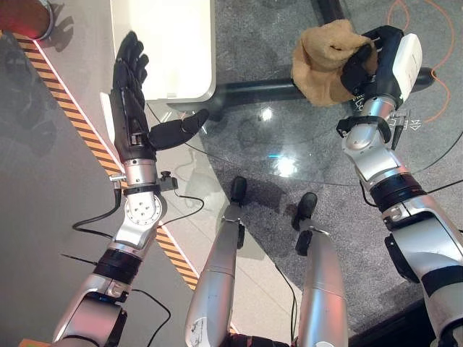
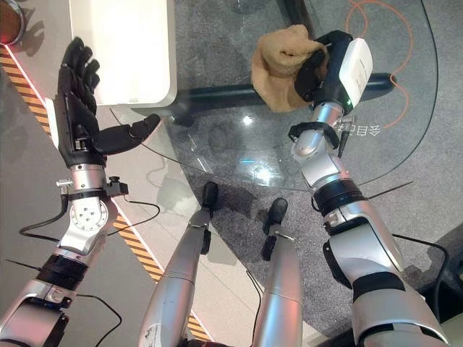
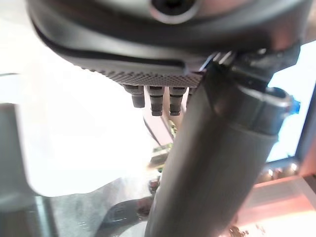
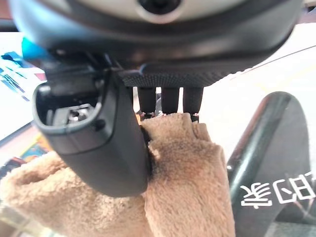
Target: Wipe the table with a cloth and put it in the basket.
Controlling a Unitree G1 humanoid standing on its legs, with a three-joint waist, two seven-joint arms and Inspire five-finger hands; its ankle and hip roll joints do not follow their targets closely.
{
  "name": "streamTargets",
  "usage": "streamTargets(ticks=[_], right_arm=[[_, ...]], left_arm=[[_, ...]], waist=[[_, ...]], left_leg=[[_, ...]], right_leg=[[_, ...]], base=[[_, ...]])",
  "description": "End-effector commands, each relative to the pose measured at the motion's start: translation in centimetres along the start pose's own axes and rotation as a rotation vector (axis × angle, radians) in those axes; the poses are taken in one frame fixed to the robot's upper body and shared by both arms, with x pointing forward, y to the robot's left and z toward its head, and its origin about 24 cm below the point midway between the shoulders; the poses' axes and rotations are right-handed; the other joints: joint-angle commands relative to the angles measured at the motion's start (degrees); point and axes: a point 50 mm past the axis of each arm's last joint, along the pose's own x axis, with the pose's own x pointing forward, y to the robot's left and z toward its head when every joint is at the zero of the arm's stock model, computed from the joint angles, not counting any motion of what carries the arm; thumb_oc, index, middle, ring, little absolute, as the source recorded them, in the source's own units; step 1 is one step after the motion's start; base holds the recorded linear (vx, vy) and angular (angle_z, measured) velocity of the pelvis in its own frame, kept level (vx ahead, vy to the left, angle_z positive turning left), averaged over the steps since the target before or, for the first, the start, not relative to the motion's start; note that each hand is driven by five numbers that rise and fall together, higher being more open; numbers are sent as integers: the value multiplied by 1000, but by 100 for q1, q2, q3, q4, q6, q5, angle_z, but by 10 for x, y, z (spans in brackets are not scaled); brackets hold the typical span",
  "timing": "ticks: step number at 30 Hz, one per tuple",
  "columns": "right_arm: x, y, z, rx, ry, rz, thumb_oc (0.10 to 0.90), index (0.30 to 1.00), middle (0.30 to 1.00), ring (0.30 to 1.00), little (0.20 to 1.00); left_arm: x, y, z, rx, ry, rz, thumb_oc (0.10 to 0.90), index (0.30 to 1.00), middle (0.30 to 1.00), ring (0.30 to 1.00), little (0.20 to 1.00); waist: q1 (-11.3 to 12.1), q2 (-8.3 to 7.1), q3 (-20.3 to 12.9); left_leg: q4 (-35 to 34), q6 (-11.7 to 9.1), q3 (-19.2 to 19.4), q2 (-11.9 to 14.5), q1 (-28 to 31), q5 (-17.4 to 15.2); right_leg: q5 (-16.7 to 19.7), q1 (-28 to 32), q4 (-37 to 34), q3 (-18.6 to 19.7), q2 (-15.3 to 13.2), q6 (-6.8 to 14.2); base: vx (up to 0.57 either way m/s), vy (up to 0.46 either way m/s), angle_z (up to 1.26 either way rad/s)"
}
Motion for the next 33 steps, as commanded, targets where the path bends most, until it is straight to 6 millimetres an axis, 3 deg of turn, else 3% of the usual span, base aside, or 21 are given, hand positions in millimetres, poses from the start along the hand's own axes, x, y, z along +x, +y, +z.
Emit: streamTargets(ticks=[1,9,24,29,33], right_arm=[[16,-31,71,145,-344,-121,100,300,300,300,200],[-5,-36,100,256,-507,-63,100,300,300,300,200],[-33,-51,134,409,-686,-50,100,300,300,300,200],[-43,-57,143,458,-741,-46,100,300,300,300,200],[-49,-60,149,498,-771,-18,100,300,300,300,200]], left_arm=[[27,5,45,-4,-275,34,800,900,900,900,900],[45,-1,57,67,-339,0,800,900,900,900,900],[54,-9,55,51,-326,-1,800,900,900,900,900],[55,-10,52,22,-296,7,800,900,900,900,900],[52,-11,47,-118,-246,7,800,900,900,900,900]], waist=[[-87,32,-139],[-257,-133,-139],[-457,-348,-139],[-510,-397,-139],[-553,-419,-139]], left_leg=[[77,501,249,-467,298,-456],[105,482,301,-410,256,-474],[118,477,384,-349,255,-517],[116,476,411,-336,277,-543],[132,473,436,-318,266,-559]], right_leg=[[-47,185,-60,-348,393,-59],[-54,134,-17,-247,485,-18],[-54,136,-29,-132,605,13],[-61,155,-44,-103,634,21],[-75,145,-31,-77,659,22]], base=[[0,0,0],[0,-1,0],[2,0,-1],[0,0,0],[0,0,0]])
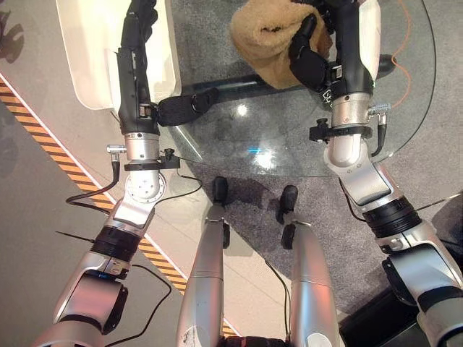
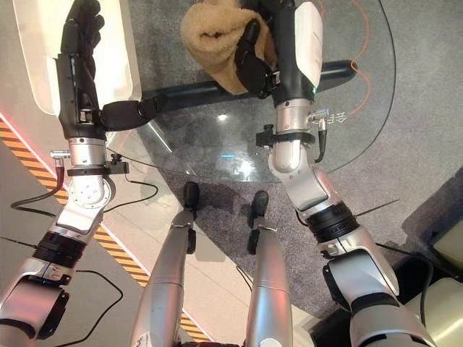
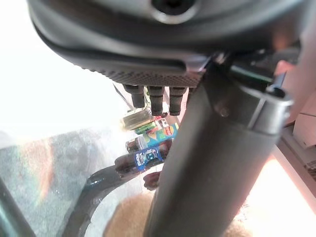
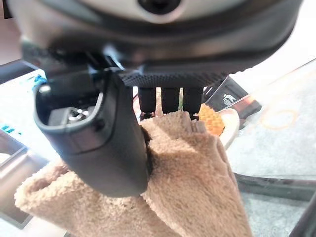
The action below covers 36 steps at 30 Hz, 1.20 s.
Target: Wipe the table with a cloth and put it in the basket.
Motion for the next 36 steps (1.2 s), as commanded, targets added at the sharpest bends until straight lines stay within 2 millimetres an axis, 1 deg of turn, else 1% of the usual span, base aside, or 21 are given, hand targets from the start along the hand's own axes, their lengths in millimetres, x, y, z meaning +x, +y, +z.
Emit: streamTargets(ticks=[1,3,4,8,10,14,15,18,28,36], right_arm=[[17,-40,88,208,-426,-181,100,300,300,300,200],[15,-38,95,227,-448,-164,100,300,300,300,200],[14,-38,98,233,-459,-156,100,300,300,300,200],[14,-37,107,245,-487,-138,100,300,300,300,200],[14,-38,111,253,-499,-128,100,300,300,300,200],[14,-36,117,266,-519,-111,100,300,300,300,200],[14,-37,119,273,-527,-103,100,300,300,300,200],[12,-37,123,291,-543,-83,100,300,300,300,200],[7,-32,133,329,-580,-16,100,300,300,300,200],[2,-27,141,354,-603,59,100,300,300,300,200]], left_arm=[[26,8,31,-218,-154,96,800,900,900,900,900],[26,1,30,-313,-131,75,800,900,900,900,900],[26,-2,29,-398,-105,57,800,900,900,900,900],[24,-11,27,-491,-77,15,800,900,900,900,900],[24,-15,25,-596,-47,-4,800,900,900,900,900],[22,-25,23,-631,-26,-39,800,900,900,900,900],[21,-27,22,-669,-9,-50,800,900,900,900,900],[19,-29,19,-670,2,-49,800,900,900,900,900],[24,-37,23,-635,-5,-66,800,900,900,900,900],[22,-40,22,-612,2,-80,800,900,900,900,900]], waist=[[26,-95,-165],[-8,-103,-165],[-15,-109,-165],[-55,-120,-165],[-73,-125,-165],[-114,-116,-165],[-123,-113,-165],[-149,-114,-165],[-190,-112,-165],[-203,-106,-165]], left_leg=[[-150,441,416,-398,474,-391],[-154,445,426,-397,461,-392],[-144,447,430,-395,447,-391],[-148,449,450,-391,458,-404],[-158,450,463,-385,470,-404],[-169,450,472,-389,476,-402],[-186,455,481,-382,478,-390],[-182,445,489,-387,509,-407],[-150,421,494,-383,471,-410],[-142,411,505,-375,488,-415]], right_leg=[[-85,237,-23,-118,552,12],[-82,221,-29,-96,575,7],[-83,212,-23,-91,581,2],[-82,222,-36,-75,600,7],[-88,226,-34,-64,619,3],[-86,231,-55,-34,645,-3],[-83,235,-68,-36,646,-7],[-100,266,-78,-31,655,-5],[-126,251,-87,-19,660,-22],[-143,272,-93,-20,663,-37]], base=[[0,0,0],[0,0,0],[0,0,0],[0,0,0],[0,0,0],[15,19,-5],[7,17,-7],[9,18,-6],[0,0,0],[0,0,0]])
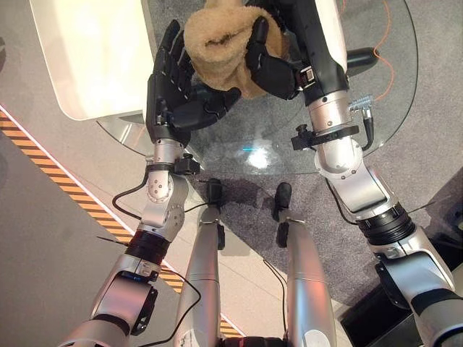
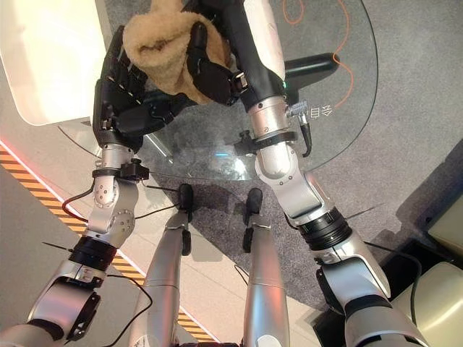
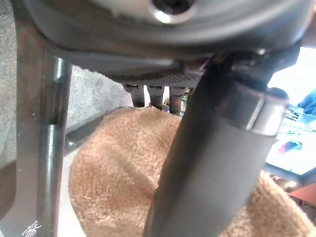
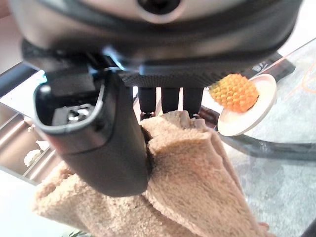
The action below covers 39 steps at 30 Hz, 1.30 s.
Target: Wipe the table with a cloth and put it in the basket.
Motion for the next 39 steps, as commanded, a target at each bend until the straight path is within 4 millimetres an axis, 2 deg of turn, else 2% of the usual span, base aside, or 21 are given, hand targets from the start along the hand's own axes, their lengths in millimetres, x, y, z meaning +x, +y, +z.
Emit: streamTargets(ticks=[1,20,23,24,27,28,29,30,39], right_arm=[[14,-29,102,173,-494,-134,100,300,300,300,200],[17,-18,115,185,-524,-17,100,300,300,300,200],[17,-18,118,184,-536,-18,100,300,300,300,200],[17,-18,118,184,-538,-20,100,300,300,300,200],[17,-19,120,188,-541,-24,100,300,300,300,200],[17,-19,120,187,-541,-24,100,300,300,300,200],[18,-19,119,191,-540,-24,100,300,300,300,200],[18,-19,120,191,-539,-23,100,300,300,300,200],[18,-22,120,188,-548,-43,100,300,300,300,200]], left_arm=[[24,-29,37,21,-203,-130,800,900,900,900,900],[28,-37,34,34,-195,-156,800,900,900,900,900],[28,-37,34,35,-195,-154,679,796,796,796,779],[28,-37,34,34,-195,-153,608,735,735,735,708],[27,-38,33,37,-196,-156,366,528,528,528,466],[27,-38,33,40,-197,-158,267,444,444,444,367],[27,-38,33,42,-199,-160,136,331,331,331,236],[27,-37,33,43,-200,-162,100,300,300,300,200],[28,-39,36,55,-214,-169,100,300,300,300,200]], waist=[[17,-39,-159],[23,-47,-159],[19,-44,-159],[18,-45,-159],[20,-47,-159],[20,-46,-159],[18,-48,-159],[16,-48,-159],[13,-48,-159]], left_leg=[[-147,346,361,-389,469,-361],[-161,334,353,-393,529,-343],[-161,328,356,-391,543,-343],[-153,327,354,-395,544,-345],[-135,328,348,-402,536,-348],[-138,329,345,-403,539,-347],[-144,330,348,-402,547,-348],[-139,328,350,-400,550,-350],[-122,333,355,-398,541,-359]], right_leg=[[-192,295,-22,-178,633,-92],[-209,344,-17,-202,641,-117],[-209,358,-24,-200,643,-121],[-209,361,-21,-197,645,-122],[-208,356,-11,-195,646,-125],[-209,357,-12,-192,649,-124],[-206,362,-18,-192,650,-125],[-208,364,-13,-189,654,-126],[-215,347,12,-187,649,-129]], base=[[0,0,0],[1,-1,0],[0,0,0],[0,0,0],[0,0,0],[0,0,0],[0,0,0],[0,0,0],[0,0,0]])
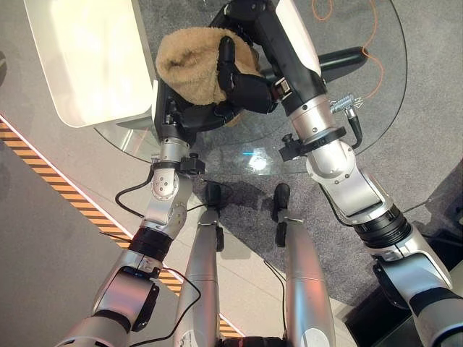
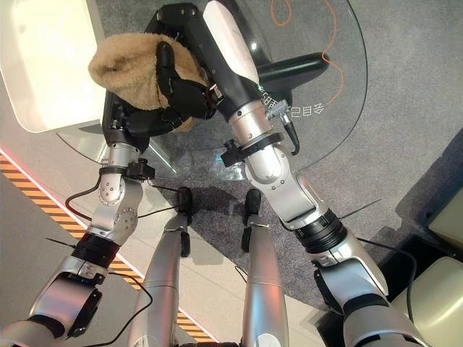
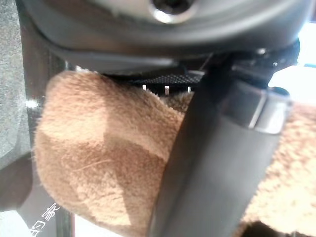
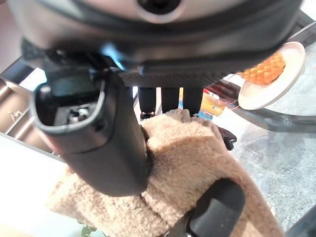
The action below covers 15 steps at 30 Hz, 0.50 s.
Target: Wipe the table with a cloth and put it in the basket.
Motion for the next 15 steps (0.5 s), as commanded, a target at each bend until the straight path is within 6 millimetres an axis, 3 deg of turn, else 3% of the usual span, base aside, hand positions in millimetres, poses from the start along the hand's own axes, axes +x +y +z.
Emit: streamTargets(ticks=[1,12,14,15], right_arm=[[20,-38,99,93,-490,-190,100,300,300,300,200],[20,-39,98,91,-486,-197,100,300,300,300,200],[21,-38,97,92,-480,-201,476,622,622,622,576],[21,-38,97,94,-478,-205,591,721,721,721,691]], left_arm=[[23,-31,46,22,-261,-145,100,300,300,300,200],[22,-32,46,9,-263,-163,100,300,300,300,200],[22,-33,45,7,-263,-165,100,300,300,300,200],[22,-33,45,6,-264,-165,100,300,300,300,200]], waist=[[112,-43,-159],[101,-39,-159],[103,-35,-159],[104,-34,-159]], left_leg=[[-131,335,250,-403,417,-361],[-129,342,248,-417,402,-361],[-137,344,250,-416,409,-359],[-139,344,250,-415,409,-359]], right_leg=[[-214,336,-99,-316,639,-129],[-201,320,-112,-305,641,-130],[-203,328,-121,-305,641,-133],[-203,329,-122,-307,640,-133]], base=[[0,0,0],[0,0,0],[0,0,0],[0,0,0]])
